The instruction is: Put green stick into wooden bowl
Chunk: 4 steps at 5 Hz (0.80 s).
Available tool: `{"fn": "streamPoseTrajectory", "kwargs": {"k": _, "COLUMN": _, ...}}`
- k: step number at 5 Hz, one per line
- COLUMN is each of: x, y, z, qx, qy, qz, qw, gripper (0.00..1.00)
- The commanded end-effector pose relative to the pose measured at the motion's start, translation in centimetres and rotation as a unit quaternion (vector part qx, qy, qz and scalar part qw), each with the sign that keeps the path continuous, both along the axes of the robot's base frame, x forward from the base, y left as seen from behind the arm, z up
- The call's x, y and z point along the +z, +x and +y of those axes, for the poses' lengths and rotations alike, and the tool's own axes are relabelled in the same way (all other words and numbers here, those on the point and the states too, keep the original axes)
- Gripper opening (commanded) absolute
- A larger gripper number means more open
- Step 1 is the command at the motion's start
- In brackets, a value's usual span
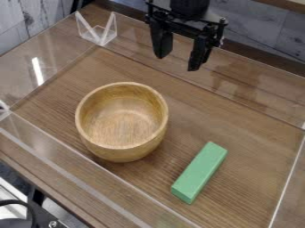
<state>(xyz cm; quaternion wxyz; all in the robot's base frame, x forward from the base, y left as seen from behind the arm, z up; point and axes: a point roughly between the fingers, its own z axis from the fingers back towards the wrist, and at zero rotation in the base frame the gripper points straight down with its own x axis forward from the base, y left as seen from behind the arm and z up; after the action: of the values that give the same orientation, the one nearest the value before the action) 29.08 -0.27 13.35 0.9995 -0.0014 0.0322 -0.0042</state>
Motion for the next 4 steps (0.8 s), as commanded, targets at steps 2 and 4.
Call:
{"fn": "streamPoseTrajectory", "kwargs": {"k": 2, "x": -1.3, "y": -3.9, "z": -1.8, "qx": -0.03, "qy": -0.008, "qz": 0.009, "qw": 0.9995, "gripper": 1.0}}
{"fn": "streamPoseTrajectory", "kwargs": {"k": 4, "x": -2.7, "y": -6.5, "z": -5.0, "qx": -0.059, "qy": -0.013, "qz": -0.004, "qw": 0.9982, "gripper": 1.0}}
